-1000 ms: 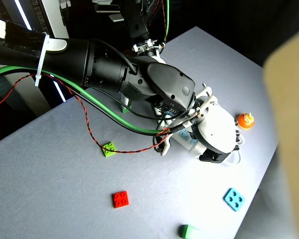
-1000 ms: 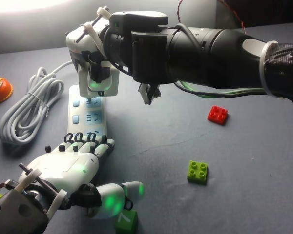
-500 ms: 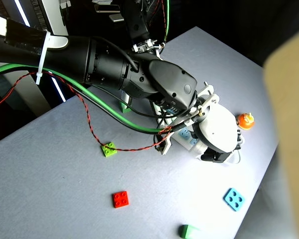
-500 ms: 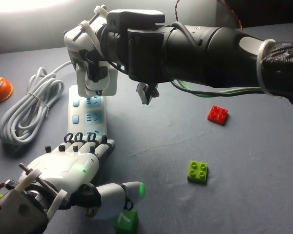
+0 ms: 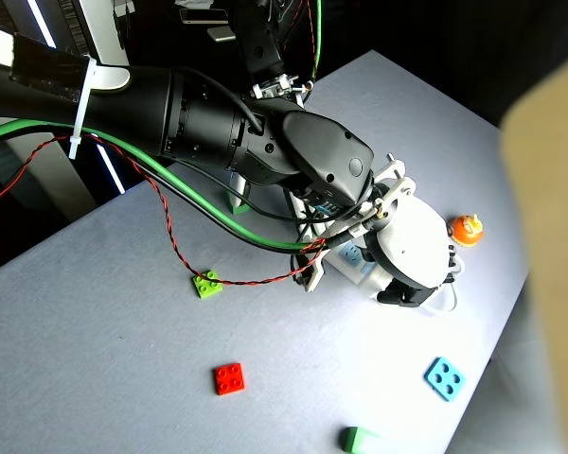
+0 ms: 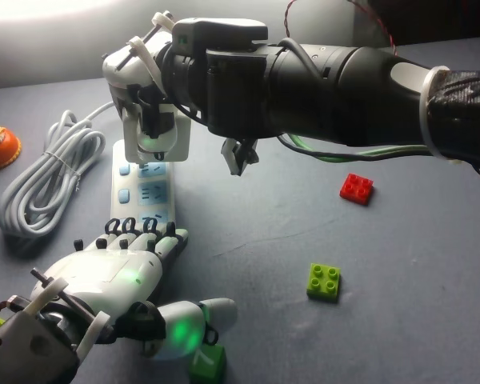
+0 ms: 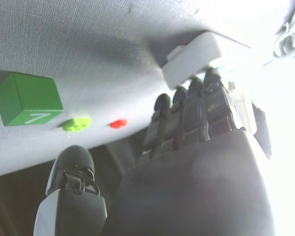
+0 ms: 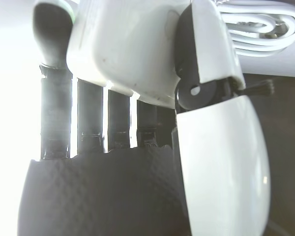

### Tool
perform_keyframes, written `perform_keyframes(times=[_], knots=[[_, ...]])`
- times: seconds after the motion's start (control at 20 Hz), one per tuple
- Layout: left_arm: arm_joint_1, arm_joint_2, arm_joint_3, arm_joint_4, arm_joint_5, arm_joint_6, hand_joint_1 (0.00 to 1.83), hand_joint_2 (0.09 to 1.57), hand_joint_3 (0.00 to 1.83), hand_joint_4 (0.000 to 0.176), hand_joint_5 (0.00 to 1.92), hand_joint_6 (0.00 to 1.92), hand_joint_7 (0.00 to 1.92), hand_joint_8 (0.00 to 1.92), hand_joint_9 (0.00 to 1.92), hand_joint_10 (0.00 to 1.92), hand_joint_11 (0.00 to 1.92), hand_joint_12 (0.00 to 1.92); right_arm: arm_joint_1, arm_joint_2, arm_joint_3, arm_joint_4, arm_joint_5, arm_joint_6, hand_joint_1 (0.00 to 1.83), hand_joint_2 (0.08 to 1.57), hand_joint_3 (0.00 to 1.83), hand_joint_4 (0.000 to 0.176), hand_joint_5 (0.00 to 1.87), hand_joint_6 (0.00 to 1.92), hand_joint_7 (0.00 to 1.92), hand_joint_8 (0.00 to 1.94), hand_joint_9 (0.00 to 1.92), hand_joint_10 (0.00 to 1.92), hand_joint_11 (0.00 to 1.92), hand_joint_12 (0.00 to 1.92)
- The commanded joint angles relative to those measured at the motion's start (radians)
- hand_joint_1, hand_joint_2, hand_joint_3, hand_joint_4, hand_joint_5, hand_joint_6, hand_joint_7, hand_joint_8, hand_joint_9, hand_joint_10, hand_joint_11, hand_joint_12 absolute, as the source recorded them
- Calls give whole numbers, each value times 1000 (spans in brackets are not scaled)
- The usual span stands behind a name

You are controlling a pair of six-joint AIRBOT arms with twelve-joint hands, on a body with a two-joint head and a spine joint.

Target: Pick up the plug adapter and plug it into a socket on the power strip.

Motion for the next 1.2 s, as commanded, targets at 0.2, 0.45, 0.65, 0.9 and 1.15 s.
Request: perform_keyframes(times=[0.2, 0.45, 0.65, 0.9, 1.15], knots=[[8, -17, -10, 23, 58, -18, 0, 1168, 1, 0, 1, 0, 23, 3, 5, 2, 0, 70, 11, 3, -1, -27, -41, -2, 1261, 1130, 1, 0, 944, 843, 980, 1233, 946, 1155, 953, 1363], [12, -17, -11, 23, 60, -18, 0, 1170, 1, 0, 17, 5, 35, 9, 30, 9, 37, 71, 4, 6, -1, -27, -42, -2, 1260, 1131, 0, 0, 957, 830, 970, 1247, 941, 1165, 964, 1352], [12, -17, -10, 23, 59, -18, 0, 1175, 2, 0, 0, 0, 14, 0, 0, 0, 0, 59, -1, 9, -1, -27, -43, -2, 1250, 1158, 3, 0, 871, 942, 938, 1306, 917, 1173, 919, 1393], [15, -17, -9, 23, 59, -18, 0, 1175, 0, 0, 0, 0, 11, 1, 0, 0, 0, 43, -5, 11, -1, -28, -45, -2, 1258, 1141, 0, 0, 931, 851, 955, 1281, 890, 1209, 902, 1426], [16, -19, -5, 23, 59, -18, 0, 1178, 1, 0, 0, 0, 9, 4, 3, 1, 8, 32, -8, 11, -1, -31, -47, -2, 1261, 1134, 0, 0, 948, 828, 968, 1260, 937, 1188, 967, 1361]])
